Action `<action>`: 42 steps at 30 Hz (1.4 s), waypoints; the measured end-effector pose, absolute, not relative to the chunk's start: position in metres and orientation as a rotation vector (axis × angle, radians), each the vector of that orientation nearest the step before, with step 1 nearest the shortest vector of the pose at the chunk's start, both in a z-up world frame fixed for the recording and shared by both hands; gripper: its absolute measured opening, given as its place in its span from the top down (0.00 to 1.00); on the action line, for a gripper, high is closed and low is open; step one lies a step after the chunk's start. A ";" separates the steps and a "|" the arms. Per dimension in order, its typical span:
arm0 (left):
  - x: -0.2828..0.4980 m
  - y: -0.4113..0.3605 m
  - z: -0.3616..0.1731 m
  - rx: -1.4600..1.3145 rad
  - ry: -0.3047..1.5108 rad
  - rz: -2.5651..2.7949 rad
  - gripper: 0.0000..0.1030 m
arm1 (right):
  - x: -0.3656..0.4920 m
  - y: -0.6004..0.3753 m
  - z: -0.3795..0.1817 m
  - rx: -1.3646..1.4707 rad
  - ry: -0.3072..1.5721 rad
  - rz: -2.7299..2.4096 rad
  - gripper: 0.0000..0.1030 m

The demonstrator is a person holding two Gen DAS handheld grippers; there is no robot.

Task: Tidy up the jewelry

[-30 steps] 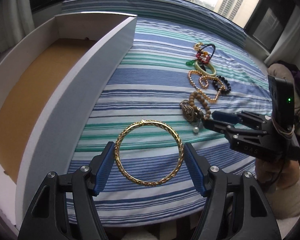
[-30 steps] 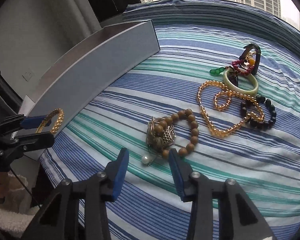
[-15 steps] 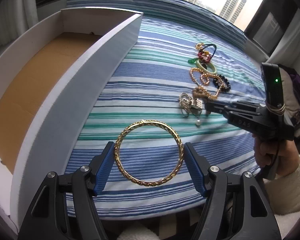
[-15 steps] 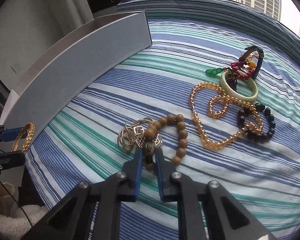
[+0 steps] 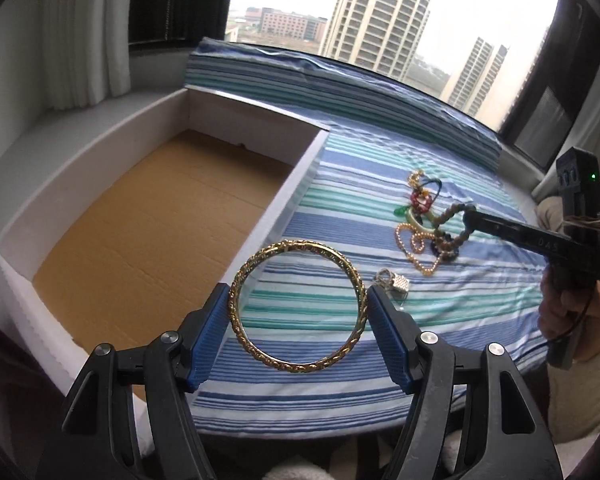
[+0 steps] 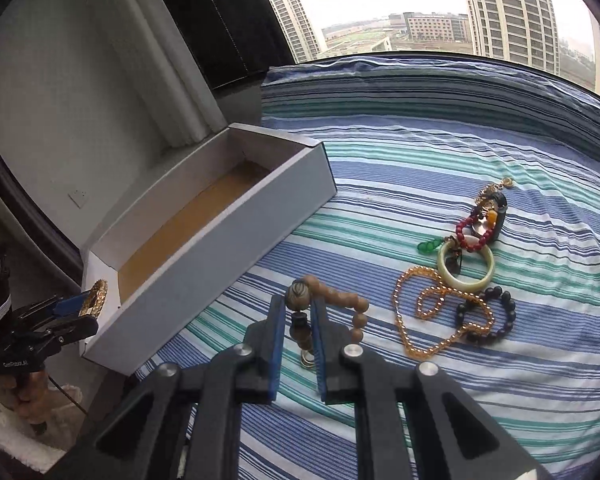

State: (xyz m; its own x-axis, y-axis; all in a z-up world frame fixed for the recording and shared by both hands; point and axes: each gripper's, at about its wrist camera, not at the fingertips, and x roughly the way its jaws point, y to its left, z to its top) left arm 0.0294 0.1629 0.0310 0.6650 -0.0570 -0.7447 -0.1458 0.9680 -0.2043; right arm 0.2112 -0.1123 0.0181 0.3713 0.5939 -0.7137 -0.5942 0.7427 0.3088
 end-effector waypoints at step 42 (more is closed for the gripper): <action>0.010 0.249 0.015 -0.328 0.767 0.396 0.04 | 0.162 0.092 0.036 -0.224 0.770 0.849 0.27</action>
